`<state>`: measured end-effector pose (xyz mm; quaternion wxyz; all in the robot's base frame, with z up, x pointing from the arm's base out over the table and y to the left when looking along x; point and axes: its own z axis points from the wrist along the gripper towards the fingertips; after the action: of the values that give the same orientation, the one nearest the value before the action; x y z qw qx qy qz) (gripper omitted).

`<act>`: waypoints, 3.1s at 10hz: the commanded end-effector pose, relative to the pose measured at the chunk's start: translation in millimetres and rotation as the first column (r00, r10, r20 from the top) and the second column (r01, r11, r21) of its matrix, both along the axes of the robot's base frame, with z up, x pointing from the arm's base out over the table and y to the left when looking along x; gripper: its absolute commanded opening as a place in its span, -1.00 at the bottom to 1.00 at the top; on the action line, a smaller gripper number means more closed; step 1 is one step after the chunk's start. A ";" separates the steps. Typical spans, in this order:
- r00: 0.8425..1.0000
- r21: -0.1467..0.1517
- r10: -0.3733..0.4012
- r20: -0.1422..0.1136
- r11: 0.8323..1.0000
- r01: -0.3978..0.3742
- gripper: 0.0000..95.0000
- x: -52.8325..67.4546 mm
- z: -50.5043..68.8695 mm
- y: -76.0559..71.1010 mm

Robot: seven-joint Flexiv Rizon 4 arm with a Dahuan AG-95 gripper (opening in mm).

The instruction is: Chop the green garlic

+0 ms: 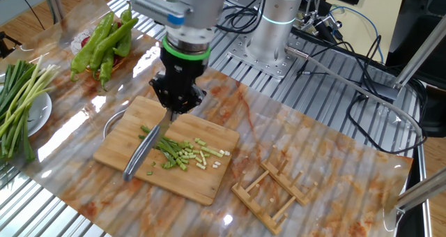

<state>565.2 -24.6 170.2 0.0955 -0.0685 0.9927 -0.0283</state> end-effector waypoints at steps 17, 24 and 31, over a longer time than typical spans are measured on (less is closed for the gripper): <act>0.997 0.009 0.019 -0.073 1.000 -0.018 -1.00 34.6 -41.3 11.6; 0.998 0.019 0.024 -0.065 1.000 -0.022 -1.00 19.1 -52.5 4.1; 0.998 0.040 0.018 -0.057 0.999 -0.016 -1.00 7.0 -67.7 -4.9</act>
<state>570.6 -28.1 103.7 0.0686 -0.0760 0.9947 -0.0043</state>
